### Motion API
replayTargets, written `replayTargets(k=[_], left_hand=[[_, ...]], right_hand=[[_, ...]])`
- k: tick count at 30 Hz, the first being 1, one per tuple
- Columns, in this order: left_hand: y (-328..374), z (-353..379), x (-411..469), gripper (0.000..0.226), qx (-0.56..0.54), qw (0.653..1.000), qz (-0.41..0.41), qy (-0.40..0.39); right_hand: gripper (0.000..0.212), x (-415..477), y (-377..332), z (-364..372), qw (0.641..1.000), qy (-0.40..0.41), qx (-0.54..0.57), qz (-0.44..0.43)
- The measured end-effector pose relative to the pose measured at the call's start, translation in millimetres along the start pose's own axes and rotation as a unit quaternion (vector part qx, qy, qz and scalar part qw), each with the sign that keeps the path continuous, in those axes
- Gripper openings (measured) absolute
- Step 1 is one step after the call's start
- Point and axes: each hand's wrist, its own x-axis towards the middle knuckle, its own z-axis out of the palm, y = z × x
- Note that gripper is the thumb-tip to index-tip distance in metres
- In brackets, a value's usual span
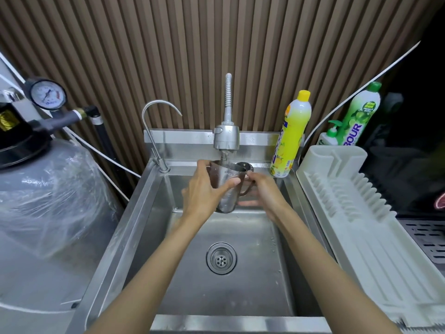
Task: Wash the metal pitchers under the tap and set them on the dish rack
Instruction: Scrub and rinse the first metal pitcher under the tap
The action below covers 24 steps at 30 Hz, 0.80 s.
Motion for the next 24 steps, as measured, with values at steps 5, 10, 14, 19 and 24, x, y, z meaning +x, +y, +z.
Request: replayTargets(k=[5,10,14,19,24], left_hand=[[-5,21,-6,0.051,-0.173,0.978,-0.110,-0.034],[-11,42,-9,0.037,-0.396,0.903,-0.152,-0.067],[-8,51,-3,0.044,-0.455,0.878,-0.136,-0.066],[-13,45,3,0.059,-0.419,0.903,-0.091,-0.013],[-18,27,4,0.066,-0.297,0.954,0.023,-0.001]], right_hand=[[0.024,4,-27,-10,0.970,0.099,-0.217,-0.044],[0.026,2,-50,-6,0.882,0.134,-0.433,-0.132],[0.013,3,-46,-2,0.885,0.125,-0.398,-0.205],[0.018,12,-22,-8,0.975,0.028,-0.117,-0.188],[0.015,21,12,-9,0.969,-0.064,0.230,-0.068]])
